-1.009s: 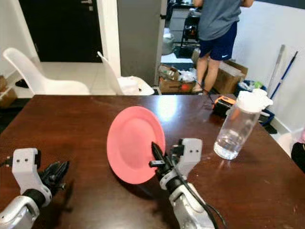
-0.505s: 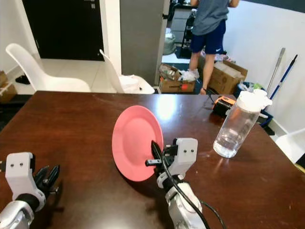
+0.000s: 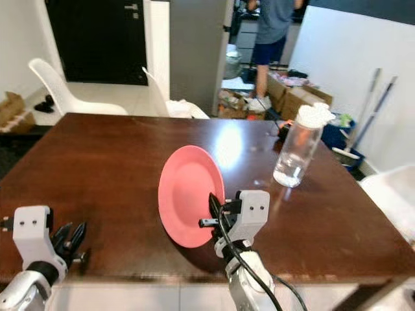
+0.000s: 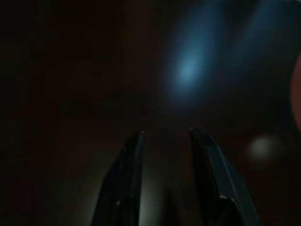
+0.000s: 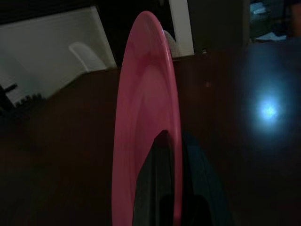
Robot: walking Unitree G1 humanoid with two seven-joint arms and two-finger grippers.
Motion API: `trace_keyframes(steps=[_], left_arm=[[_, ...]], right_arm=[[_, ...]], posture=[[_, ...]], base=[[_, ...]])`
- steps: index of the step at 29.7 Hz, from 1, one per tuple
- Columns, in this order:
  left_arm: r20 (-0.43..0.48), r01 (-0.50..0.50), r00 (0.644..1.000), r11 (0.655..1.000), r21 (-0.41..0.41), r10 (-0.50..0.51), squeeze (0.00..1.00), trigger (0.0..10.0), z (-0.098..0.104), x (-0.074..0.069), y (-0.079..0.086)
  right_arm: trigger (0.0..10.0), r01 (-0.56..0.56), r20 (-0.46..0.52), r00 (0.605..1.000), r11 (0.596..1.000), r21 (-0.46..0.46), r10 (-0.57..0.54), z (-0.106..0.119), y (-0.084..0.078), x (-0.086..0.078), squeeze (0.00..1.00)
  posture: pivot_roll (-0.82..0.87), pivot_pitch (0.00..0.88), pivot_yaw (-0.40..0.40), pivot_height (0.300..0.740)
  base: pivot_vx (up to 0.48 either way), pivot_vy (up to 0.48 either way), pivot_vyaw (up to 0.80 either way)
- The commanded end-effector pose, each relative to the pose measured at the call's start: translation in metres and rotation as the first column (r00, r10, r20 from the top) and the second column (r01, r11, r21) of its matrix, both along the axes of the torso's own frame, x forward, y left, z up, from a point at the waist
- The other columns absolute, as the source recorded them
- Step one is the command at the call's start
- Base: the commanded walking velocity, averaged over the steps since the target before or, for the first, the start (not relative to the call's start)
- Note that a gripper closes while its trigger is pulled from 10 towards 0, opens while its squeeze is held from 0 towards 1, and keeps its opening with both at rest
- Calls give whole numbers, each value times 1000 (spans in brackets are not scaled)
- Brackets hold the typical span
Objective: Setting the table
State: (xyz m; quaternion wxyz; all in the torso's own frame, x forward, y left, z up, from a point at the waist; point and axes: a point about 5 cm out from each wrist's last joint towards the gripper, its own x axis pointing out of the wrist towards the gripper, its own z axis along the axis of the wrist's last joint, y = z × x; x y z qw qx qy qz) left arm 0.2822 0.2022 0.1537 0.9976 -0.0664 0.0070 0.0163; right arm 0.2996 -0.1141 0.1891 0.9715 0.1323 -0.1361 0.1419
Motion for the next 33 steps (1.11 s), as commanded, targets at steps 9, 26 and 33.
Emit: trace_keyframes(steps=[9,26,33], left_arm=[[-19,5,1000,1000,1,-5,0,10000,-5,-2,-1],[-146,45,989,998,48,-37,0,10000,-38,-9,2],[-142,56,989,997,44,-49,0,10000,-37,-8,-1]], right_arm=[[10000,7,-8,1000,1000,-11,-7,-3,3,0,0],[10000,94,-144,984,992,-86,-106,-41,-18,-1,0],[10000,98,-136,985,991,-87,-110,-38,-19,1,0]], posture=[[58,101,47,740],[51,103,48,740],[53,103,45,740]], base=[[-109,0,0],[0,0,-298],[0,0,-800]])
